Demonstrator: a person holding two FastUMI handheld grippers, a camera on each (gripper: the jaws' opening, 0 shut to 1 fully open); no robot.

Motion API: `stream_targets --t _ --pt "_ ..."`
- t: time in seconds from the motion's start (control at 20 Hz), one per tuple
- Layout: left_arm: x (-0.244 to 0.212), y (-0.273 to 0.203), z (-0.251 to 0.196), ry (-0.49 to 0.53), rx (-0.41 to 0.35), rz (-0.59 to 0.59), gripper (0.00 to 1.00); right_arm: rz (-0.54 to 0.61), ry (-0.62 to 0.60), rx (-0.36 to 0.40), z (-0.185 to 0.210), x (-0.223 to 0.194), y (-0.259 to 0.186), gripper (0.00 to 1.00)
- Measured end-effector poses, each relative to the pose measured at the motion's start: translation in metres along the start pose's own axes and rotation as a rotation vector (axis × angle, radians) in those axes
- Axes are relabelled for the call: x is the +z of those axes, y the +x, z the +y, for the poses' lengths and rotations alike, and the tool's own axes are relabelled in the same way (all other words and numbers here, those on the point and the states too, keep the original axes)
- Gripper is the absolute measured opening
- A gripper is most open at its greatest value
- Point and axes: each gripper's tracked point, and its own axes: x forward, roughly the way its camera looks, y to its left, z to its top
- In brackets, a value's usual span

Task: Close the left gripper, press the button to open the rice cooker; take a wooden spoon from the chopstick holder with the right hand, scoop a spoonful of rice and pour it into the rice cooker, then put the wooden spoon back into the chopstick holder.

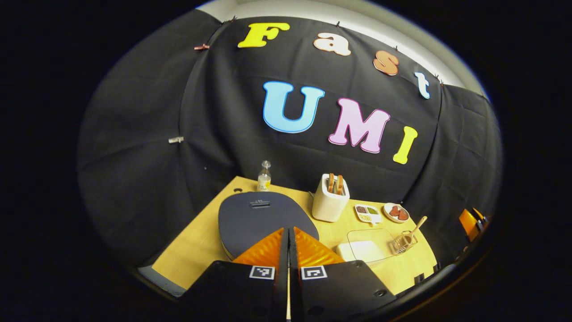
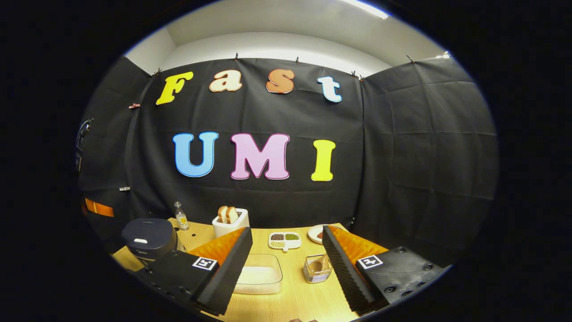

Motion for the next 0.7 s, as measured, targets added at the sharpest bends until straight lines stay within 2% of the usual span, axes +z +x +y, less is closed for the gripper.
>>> stream_targets --t 0.25,0.35,0.5,0.7 --pt "-0.021 0.047 0.004 -0.025 0.01 0.084 0.06 0.042 0.023 0.006 -0.008 -0.014 0.022 0.98" --pt "-0.032 0.064 0.009 -0.049 0.036 0.121 0.06 0.053 0.034 0.007 -0.013 -0.019 0.031 0.96" --pt "-0.054 0.083 0.016 -0.004 0.081 0.17 0.06 0.078 0.057 0.037 -0.011 -0.028 0.042 0.98" --pt "-0.069 0.097 0.015 0.006 0.098 0.198 0.06 0.075 0.091 0.068 -0.014 -0.029 0.054 0.98"
